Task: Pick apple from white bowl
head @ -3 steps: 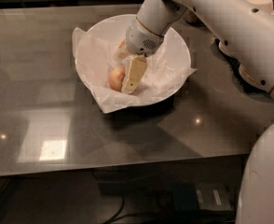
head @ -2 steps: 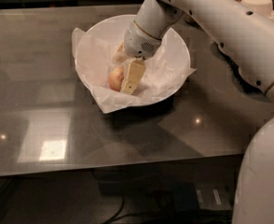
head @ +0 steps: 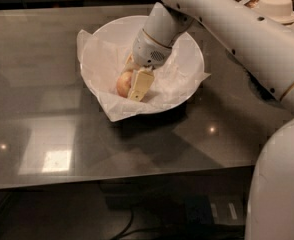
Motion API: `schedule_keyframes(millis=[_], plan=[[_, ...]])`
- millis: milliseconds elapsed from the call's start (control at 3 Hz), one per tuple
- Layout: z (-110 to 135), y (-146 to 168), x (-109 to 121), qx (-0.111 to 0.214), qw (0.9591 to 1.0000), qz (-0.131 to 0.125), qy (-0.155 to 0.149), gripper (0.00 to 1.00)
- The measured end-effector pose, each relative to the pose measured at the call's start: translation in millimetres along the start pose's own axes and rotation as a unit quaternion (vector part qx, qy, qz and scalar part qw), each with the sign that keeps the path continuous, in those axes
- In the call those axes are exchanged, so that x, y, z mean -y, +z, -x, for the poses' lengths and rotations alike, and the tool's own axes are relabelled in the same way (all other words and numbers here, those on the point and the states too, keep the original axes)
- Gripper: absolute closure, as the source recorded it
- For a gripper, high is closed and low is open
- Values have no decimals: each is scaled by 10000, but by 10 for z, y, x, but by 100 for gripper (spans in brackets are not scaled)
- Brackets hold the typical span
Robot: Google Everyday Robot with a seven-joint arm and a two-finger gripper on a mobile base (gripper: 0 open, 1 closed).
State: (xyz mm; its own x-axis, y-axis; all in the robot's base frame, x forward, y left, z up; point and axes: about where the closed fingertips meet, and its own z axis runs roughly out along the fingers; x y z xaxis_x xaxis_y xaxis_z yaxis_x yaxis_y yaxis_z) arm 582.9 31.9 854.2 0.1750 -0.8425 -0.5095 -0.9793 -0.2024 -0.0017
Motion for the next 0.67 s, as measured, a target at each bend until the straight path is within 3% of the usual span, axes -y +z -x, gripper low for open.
schedule_keyframes(millis=[667], plan=[[-23,34,-2,8,10000,38,34,84]])
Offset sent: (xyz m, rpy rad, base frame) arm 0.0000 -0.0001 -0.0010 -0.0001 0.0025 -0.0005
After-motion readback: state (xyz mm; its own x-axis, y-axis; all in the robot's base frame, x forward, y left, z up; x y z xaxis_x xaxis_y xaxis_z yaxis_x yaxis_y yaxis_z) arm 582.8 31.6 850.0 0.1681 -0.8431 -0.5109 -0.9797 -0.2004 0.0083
